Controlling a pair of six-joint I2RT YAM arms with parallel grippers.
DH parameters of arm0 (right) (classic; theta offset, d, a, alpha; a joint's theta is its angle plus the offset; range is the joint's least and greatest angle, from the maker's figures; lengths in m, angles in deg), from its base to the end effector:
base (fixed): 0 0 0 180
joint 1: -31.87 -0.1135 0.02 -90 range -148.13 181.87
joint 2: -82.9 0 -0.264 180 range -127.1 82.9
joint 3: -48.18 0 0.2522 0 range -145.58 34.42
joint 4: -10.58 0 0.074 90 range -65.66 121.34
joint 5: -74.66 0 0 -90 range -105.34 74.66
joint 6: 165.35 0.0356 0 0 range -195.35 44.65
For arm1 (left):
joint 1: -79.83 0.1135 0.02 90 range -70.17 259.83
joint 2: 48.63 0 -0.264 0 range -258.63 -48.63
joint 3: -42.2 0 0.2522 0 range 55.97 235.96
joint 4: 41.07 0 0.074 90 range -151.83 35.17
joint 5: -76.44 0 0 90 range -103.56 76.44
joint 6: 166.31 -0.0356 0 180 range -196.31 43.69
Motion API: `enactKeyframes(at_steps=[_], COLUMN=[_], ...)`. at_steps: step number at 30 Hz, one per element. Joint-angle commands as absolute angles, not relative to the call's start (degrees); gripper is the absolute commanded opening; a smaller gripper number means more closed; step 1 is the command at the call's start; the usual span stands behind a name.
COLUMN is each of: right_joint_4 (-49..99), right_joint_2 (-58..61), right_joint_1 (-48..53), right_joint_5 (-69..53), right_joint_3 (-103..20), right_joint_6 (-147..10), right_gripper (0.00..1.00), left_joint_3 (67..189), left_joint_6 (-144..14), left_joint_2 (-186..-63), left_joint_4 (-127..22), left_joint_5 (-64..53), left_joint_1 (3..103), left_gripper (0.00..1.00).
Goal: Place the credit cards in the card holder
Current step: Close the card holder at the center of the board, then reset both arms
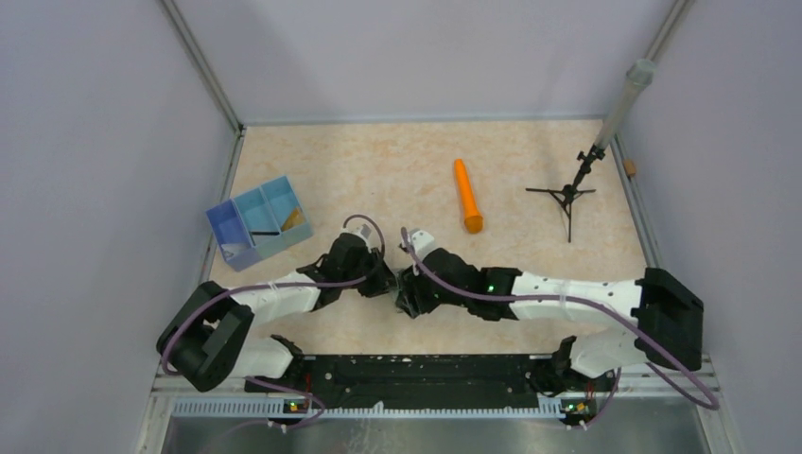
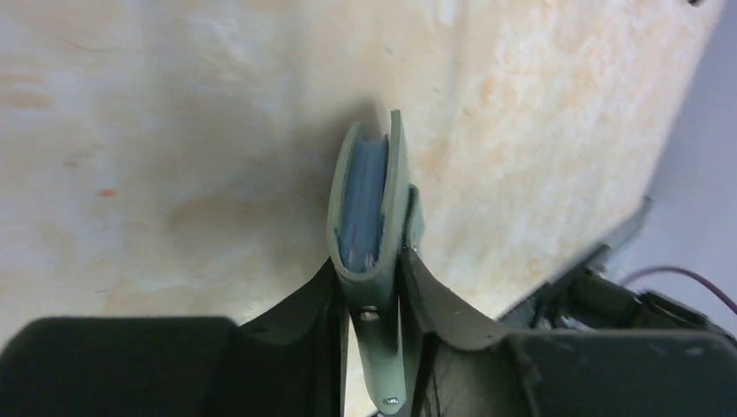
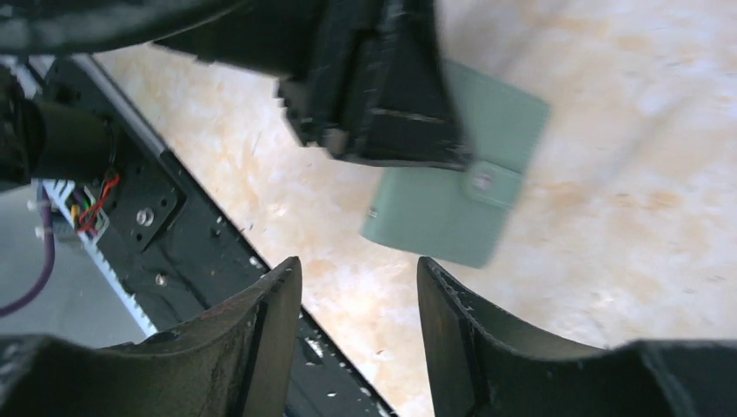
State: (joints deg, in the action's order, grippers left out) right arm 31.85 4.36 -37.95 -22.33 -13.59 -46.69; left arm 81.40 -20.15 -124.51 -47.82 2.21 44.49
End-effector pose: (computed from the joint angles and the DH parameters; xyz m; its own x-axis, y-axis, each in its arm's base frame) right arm 0.1059 0.2755 0.2321 -0.6175 -0.3002 -0.7271 -0.6865 0.6568 0.3119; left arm 0.1873 -0.1447 0.1444 -0.9084 -0.3358 -0.2492 -0.0661 0.7039 -0.7072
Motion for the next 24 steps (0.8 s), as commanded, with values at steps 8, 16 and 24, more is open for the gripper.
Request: enactKeyframes(at_steps=[8,16,24], right_joint_4=[35.37,36.36,39.28], right_joint_2=[16.02,19.67,33.63], right_joint_1=[-15.93,7.94,15.12], right_joint_5=[-12.78,-8.02,-25.98], right_joint_3=[-5.26,-4.7,-7.47], right_joint_6=[-50.14,-52.88,-58.22], right_gripper=[0.7,0.78,0.82], left_joint_3=[85.09,92.68,107.9], left_joint_6=[-30.37,-39.71,-54.28], left_joint_2=[-114.2,-100.96,-93.41], left_joint_4=[-63.96,-75.18,-87.61], left_joint_5=[-15.76,-21.36,-26.75], left_joint_1=[48.91,57.87,69.77], left_gripper=[0.77,0.99,0.99])
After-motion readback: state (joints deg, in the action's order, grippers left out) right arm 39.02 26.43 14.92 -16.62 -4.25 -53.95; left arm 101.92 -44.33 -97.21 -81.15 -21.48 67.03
